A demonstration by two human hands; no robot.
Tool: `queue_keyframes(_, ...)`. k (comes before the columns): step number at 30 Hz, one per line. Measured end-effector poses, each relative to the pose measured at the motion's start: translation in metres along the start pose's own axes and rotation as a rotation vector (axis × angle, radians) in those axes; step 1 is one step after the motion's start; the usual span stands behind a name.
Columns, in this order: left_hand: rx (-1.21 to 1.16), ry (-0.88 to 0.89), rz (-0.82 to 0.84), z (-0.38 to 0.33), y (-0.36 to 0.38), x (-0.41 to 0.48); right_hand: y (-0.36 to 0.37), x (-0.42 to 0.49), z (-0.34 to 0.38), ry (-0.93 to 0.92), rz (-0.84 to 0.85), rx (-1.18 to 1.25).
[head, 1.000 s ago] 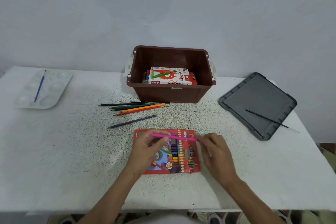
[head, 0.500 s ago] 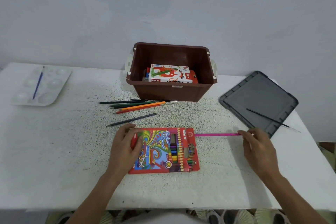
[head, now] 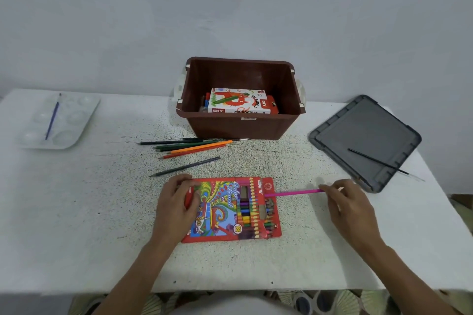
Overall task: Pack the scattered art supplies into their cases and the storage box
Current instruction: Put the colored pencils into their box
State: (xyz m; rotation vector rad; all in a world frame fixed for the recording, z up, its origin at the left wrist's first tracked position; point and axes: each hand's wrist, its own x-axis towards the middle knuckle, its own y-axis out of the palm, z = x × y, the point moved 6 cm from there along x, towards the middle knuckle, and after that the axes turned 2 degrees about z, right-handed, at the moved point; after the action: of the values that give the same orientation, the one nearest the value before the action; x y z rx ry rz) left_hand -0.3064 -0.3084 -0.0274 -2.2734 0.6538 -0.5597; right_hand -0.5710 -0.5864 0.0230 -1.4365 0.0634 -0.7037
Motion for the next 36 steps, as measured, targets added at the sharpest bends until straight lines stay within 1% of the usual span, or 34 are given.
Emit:
queue_keyframes(6, 0.008, 0.007, 0.006, 0.003, 0.002, 0.001, 0.024, 0.005, 0.051, -0.143, 0.084, 0.154)
queue_keyframes(11, 0.002, 0.004, 0.003, 0.004, 0.002, 0.0, 0.044, 0.007, 0.087, -0.184, 0.137, 0.26)
queue_keyframes(13, -0.009, 0.005, 0.002, 0.003, 0.001, -0.001, 0.048, 0.008, 0.091, -0.157, 0.142, 0.274)
queue_keyframes(17, -0.021, 0.011, 0.005, 0.001, 0.0, -0.001, 0.043, 0.011, 0.088, -0.06, 0.031, 0.269)
queue_keyframes(19, -0.033, 0.009, 0.008, 0.001, 0.0, -0.001, 0.044, 0.011, 0.086, -0.055, 0.023, 0.245)
queue_keyframes(24, -0.036, 0.003, 0.01, 0.001, 0.0, 0.0, 0.051, 0.012, 0.092, -0.059, 0.084, 0.294)
queue_keyframes(27, -0.027, -0.004, 0.012, -0.001, -0.001, -0.001, 0.055, 0.017, 0.093, -0.049, 0.091, 0.335)
queue_keyframes(32, -0.02, -0.017, 0.024, -0.001, -0.002, -0.001, 0.059, 0.018, 0.083, 0.063, 0.09, 0.492)
queue_keyframes(36, -0.024, -0.023, 0.015, -0.002, -0.003, 0.002, 0.063, 0.015, 0.082, 0.021, 0.154, 0.475)
